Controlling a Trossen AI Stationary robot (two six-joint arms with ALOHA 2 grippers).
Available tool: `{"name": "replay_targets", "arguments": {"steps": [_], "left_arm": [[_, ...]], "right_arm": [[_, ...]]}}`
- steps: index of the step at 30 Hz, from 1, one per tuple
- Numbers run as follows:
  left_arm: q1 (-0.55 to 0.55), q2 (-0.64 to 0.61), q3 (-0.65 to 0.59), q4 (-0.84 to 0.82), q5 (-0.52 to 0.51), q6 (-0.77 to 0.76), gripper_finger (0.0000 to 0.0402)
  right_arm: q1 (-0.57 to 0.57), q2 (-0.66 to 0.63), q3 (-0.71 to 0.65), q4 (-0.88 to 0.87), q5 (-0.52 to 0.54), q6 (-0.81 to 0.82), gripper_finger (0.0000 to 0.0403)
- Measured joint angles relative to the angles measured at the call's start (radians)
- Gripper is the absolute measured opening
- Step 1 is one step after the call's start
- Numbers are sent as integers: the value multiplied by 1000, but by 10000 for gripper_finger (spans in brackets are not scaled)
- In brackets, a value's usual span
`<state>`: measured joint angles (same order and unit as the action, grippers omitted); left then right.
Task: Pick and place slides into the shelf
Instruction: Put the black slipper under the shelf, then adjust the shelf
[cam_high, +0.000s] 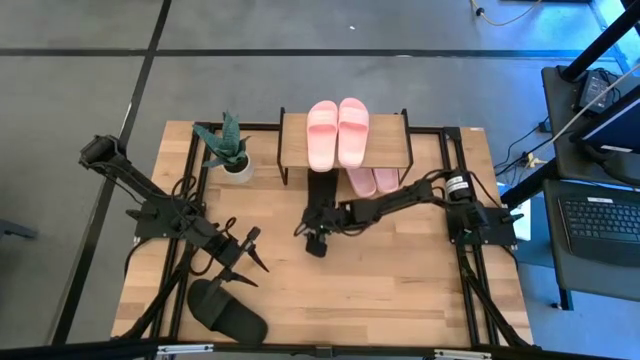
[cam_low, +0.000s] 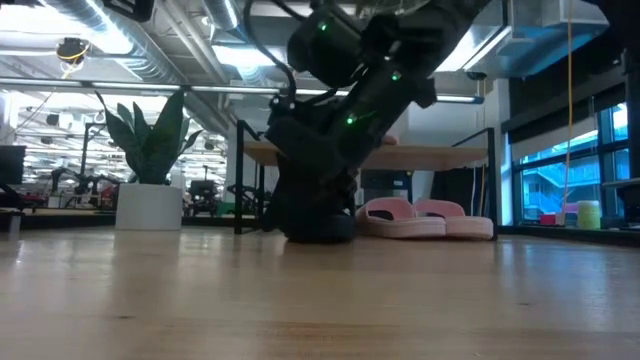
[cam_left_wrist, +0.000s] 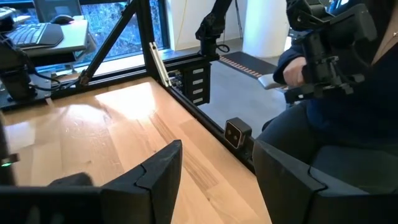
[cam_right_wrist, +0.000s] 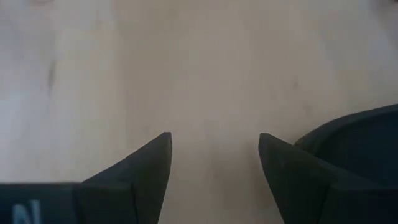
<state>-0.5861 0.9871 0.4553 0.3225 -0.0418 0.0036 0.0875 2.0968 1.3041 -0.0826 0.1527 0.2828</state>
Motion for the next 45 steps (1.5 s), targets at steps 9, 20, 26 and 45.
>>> {"name": "replay_targets", "arguments": {"steps": [9,20,26,45], "left_arm": [[0,0,0,0,0,-2,189],[0,0,0,0,0,-2,189],[0,0,0,0,0,-2,189],[1,0,0,-1,0,-2,189]], "right_arm": [[-81,0,0,-15,-1,-3,242],[-84,0,-1,-39,68,-2,242],[-77,0,-1,94,67,-50,242],[-174,0,65,86,226,-210,242]]}}
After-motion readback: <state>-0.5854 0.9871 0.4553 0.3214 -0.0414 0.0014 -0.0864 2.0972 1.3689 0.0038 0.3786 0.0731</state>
